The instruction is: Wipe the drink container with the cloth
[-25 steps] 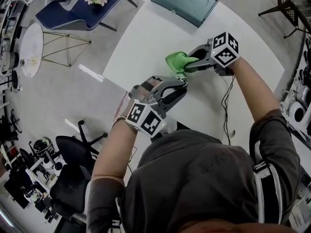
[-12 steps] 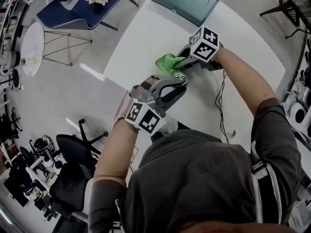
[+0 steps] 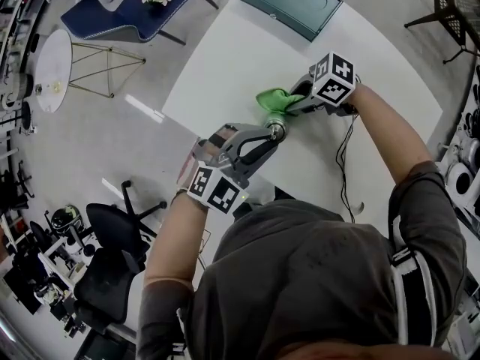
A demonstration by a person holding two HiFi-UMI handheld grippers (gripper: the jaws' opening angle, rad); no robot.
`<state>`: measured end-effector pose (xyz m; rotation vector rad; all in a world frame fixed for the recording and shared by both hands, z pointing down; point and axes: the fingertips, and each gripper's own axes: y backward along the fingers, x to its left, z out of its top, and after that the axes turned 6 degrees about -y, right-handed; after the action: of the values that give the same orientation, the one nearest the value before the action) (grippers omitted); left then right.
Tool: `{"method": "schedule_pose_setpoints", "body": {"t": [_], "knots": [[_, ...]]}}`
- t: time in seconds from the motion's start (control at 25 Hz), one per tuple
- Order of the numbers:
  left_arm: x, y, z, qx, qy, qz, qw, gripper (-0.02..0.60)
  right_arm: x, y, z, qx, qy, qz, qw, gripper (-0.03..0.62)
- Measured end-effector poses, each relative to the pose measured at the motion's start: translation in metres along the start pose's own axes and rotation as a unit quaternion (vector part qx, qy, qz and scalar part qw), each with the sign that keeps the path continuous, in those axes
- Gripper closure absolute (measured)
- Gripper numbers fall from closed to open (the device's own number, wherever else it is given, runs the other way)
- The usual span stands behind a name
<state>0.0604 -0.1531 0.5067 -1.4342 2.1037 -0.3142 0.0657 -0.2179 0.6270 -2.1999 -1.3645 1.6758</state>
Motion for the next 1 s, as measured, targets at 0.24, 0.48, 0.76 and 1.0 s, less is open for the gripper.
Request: {"method": "schedule_pose_setpoints", "body": {"t": [0.24, 0.48, 0.76, 1.0], "knots": [[0.001, -0.002, 0.0, -0.001, 0.0, -0.006, 1.0, 0.514, 0.041, 0.007, 0.061, -0.059, 0.021, 0.112, 0.992, 0.513], [-0.001, 0.0, 0.0, -0.002, 0.009, 0.005, 0.9999, 0.514, 0.02, -0.029, 0.053, -0.02, -0.029, 0.098, 0.995, 0.514], [0.0, 0.0, -0.002, -0.013, 0.027, 0.013, 0.9995, 0.514, -0.004, -0.037, 0.04, 0.04, 0.022, -0.015, 0.999, 0.517], [0.001, 0.002, -0.003, -0.027, 0.04, 0.011, 0.9988, 0.515, 0.032, 0.008, 0.059, -0.076, -0.002, 0.064, 0.995, 0.514]]}}
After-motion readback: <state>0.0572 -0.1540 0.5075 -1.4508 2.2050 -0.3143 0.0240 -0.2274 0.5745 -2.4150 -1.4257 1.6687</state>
